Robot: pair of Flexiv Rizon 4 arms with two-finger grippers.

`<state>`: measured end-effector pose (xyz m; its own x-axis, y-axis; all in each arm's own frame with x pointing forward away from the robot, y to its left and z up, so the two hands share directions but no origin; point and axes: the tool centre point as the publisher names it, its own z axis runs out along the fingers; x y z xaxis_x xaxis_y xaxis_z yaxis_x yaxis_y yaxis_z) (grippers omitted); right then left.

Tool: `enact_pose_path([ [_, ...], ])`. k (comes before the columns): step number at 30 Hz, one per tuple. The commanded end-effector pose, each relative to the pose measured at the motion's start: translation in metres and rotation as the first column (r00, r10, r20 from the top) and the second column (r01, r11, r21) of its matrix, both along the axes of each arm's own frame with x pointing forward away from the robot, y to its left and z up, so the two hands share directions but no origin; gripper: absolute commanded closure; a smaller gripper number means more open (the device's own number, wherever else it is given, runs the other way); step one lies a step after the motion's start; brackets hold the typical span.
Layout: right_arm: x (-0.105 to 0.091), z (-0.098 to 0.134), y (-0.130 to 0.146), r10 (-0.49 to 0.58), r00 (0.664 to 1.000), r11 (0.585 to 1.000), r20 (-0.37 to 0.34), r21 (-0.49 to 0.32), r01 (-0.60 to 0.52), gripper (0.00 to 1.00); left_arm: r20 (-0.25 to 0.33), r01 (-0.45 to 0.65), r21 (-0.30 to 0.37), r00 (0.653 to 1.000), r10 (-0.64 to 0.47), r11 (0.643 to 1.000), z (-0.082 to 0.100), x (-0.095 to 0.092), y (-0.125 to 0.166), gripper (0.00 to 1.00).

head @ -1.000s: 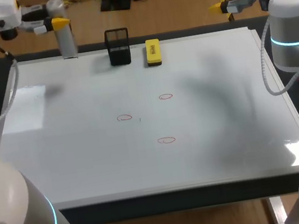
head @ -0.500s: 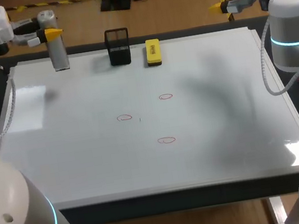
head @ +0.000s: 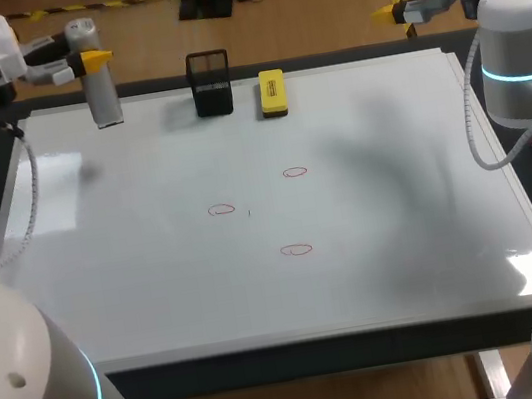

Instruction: Pick up the inspection probe, press it on each red-marked spot on the whiteboard one by one, put down the probe, pick up the eraser, and wipe off all the red marks.

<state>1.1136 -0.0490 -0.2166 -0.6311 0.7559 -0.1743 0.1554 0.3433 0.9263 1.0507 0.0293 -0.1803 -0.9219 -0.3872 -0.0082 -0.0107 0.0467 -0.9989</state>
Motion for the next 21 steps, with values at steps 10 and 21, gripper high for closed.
enact_pose_path([
  [10,0.029,-0.016,0.023,0.228,0.964,0.963,-0.134,-0.113,-0.243,0.0,0.004,-0.052,0.001,0.999,0.052,0.999,0.002,-0.004,-0.001,1.0],
  [21,0.055,-0.033,0.054,0.451,0.813,0.752,-0.369,-0.334,-0.569,0.0,0.004,-0.052,0.001,0.999,0.052,0.999,0.002,-0.004,-0.001,1.0],
])
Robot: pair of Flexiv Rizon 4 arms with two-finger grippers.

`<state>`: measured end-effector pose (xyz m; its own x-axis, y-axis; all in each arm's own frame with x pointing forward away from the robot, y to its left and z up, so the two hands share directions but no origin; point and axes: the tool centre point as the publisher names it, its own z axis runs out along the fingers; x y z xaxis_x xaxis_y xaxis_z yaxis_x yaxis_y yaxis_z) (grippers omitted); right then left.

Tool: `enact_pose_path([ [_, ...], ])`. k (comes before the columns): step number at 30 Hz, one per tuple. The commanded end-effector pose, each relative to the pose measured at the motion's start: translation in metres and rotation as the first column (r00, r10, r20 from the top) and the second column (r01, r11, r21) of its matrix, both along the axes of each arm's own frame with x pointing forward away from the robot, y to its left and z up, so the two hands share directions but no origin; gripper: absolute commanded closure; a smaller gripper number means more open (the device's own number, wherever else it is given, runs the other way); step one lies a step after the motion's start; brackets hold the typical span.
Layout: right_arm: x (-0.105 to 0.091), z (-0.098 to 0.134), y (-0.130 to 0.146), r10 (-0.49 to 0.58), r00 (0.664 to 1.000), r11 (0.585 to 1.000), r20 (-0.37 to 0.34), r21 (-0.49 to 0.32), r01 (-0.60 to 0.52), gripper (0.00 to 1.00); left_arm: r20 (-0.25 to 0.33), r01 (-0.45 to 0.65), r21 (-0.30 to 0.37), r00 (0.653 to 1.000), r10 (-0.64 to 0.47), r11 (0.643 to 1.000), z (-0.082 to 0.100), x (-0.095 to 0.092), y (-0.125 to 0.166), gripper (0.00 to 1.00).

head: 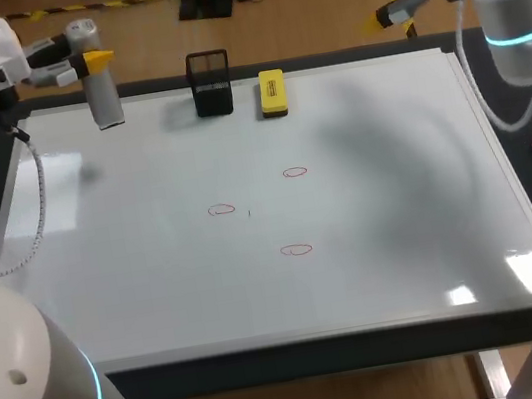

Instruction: Pick up the inspection probe, press it on each red-marked spot on the whiteboard one by one, put down the probe, pick up the eraser, and wipe off all the red marks.

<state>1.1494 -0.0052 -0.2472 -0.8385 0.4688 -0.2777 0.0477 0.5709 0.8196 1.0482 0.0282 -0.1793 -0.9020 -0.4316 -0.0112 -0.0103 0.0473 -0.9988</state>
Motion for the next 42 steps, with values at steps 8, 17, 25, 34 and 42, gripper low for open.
enact_pose_path([
  [8,0.03,-0.011,0.031,0.314,0.896,0.801,-0.315,-0.418,-0.428,0.0,0.001,-0.003,0.0,1.0,0.003,1.0,0.001,-0.001,0.0,1.0],
  [17,0.028,-0.031,0.063,0.42,0.812,0.576,-0.406,-0.572,-0.584,0.0,0.001,-0.003,0.0,1.0,0.003,1.0,0.001,-0.001,0.0,1.0],
  [25,0.018,-0.052,0.084,0.518,0.729,0.391,-0.447,-0.635,-0.667,0.0,0.001,-0.003,0.0,1.0,0.003,1.0,0.001,-0.001,0.0,1.0],
  [34,0.005,-0.069,0.107,0.647,0.613,0.234,-0.453,-0.647,-0.725,0.0,0.001,-0.003,0.0,1.0,0.003,1.0,0.001,-0.001,0.0,1.0],
  [42,-0.004,-0.075,0.118,0.759,0.497,0.114,-0.421,-0.665,-0.738,0.0,0.001,-0.003,0.0,1.0,0.003,1.0,0.001,-0.001,0.0,1.0],
])
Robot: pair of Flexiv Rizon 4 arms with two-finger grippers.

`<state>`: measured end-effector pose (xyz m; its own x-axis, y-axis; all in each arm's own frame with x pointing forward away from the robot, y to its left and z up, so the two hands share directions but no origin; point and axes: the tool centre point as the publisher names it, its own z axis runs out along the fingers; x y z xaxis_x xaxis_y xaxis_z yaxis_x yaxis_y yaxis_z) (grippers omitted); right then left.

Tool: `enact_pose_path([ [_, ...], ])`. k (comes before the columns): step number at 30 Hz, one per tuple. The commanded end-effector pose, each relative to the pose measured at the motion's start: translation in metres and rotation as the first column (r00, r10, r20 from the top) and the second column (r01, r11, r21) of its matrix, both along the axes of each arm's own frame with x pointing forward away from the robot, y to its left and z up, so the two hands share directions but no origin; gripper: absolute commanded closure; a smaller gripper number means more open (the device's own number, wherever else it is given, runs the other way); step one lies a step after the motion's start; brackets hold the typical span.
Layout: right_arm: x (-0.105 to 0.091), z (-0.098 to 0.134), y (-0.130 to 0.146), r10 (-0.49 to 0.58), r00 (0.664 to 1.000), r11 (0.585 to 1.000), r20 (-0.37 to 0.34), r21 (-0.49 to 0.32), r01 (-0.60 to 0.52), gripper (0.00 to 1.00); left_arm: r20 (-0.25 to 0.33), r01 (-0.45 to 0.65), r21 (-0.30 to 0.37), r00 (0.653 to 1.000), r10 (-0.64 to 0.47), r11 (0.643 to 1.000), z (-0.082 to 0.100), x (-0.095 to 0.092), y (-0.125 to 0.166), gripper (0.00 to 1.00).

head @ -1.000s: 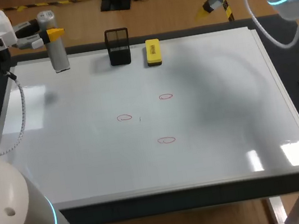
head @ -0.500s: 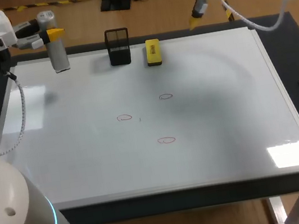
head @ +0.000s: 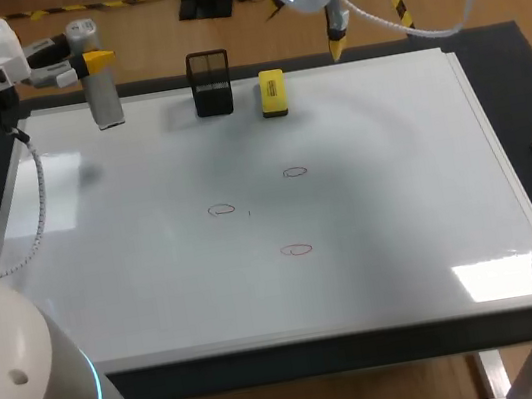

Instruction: Pick up the inspection probe, press it on each red-marked spot on the whiteboard one by one, put down the probe, pick up the eraser, and wipe off all the red marks.

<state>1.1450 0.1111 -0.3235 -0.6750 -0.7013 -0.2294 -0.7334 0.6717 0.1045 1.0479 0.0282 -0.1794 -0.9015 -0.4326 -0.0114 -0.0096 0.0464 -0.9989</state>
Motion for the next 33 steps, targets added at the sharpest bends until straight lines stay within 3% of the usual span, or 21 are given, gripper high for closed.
enact_pose_path([
  [1,-0.001,0.001,0.003,0.09,0.993,0.994,-0.07,-0.063,-0.094,0.0,0.001,-0.002,0.001,1.0,0.002,1.0,0.001,-0.001,0.0,1.0],
  [5,-0.004,0.003,0.006,0.118,0.988,0.993,-0.098,-0.001,-0.118,0.0,0.001,-0.002,0.001,1.0,0.002,1.0,0.001,-0.001,0.0,1.0],
  [29,-0.004,0.003,0.006,0.118,0.988,0.993,-0.098,-0.001,-0.118,0.0,0.001,-0.002,0.001,1.0,0.002,1.0,0.001,-0.001,0.0,1.0],
  [33,-0.003,-0.013,0.014,0.201,0.973,0.977,-0.117,-0.044,-0.207,0.0,0.001,-0.002,0.001,1.0,0.002,1.0,0.001,-0.001,0.0,1.0],
])
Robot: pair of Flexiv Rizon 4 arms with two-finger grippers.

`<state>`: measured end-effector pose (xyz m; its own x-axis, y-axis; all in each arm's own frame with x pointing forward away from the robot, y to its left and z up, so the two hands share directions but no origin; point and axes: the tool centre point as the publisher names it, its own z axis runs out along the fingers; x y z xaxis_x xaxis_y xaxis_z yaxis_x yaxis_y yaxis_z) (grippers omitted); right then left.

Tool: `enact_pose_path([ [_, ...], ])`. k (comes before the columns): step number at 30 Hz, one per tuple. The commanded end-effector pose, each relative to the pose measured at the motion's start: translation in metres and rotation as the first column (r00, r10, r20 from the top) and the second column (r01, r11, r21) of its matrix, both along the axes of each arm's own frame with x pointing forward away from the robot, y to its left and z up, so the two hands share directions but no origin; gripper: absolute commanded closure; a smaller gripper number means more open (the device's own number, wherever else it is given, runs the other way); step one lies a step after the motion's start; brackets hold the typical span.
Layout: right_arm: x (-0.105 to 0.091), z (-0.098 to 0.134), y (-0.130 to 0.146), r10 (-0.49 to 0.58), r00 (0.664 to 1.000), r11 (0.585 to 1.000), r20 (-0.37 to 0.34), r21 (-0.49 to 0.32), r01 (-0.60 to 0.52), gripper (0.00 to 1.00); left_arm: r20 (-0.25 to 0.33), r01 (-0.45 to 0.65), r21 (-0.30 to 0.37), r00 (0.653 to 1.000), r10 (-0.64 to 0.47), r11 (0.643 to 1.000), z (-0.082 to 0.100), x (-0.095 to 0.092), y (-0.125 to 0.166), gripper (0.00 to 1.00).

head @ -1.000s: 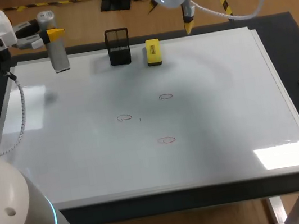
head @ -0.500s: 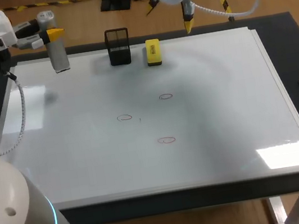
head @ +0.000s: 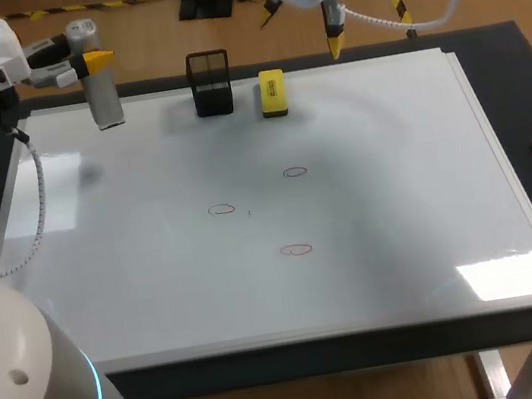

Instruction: Pick up the inspection probe, press it on each red-marked spot on the whiteboard one by one, put down the probe, pick up the eraser, and wipe off all the red marks.

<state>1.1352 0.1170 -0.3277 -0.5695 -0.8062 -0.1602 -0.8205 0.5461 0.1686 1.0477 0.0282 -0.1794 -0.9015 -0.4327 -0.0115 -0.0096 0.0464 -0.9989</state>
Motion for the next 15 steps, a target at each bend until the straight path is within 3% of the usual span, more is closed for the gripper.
enact_pose_path([
  [1,0.006,-0.01,0.009,0.071,0.997,0.996,-0.014,-0.054,-0.072,0.0,0.001,-0.002,0.001,1.0,0.002,1.0,0.001,-0.001,0.0,1.0],
  [7,0.004,-0.021,0.025,0.261,0.965,0.958,-0.007,-0.122,-0.26,0.0,0.001,-0.002,0.001,1.0,0.002,1.0,0.001,-0.001,0.0,1.0],
  [15,0.003,-0.041,0.042,0.414,0.91,0.898,-0.011,-0.159,-0.41,0.0,0.001,-0.002,0.001,1.0,0.002,1.0,0.001,-0.001,0.0,1.0],
])
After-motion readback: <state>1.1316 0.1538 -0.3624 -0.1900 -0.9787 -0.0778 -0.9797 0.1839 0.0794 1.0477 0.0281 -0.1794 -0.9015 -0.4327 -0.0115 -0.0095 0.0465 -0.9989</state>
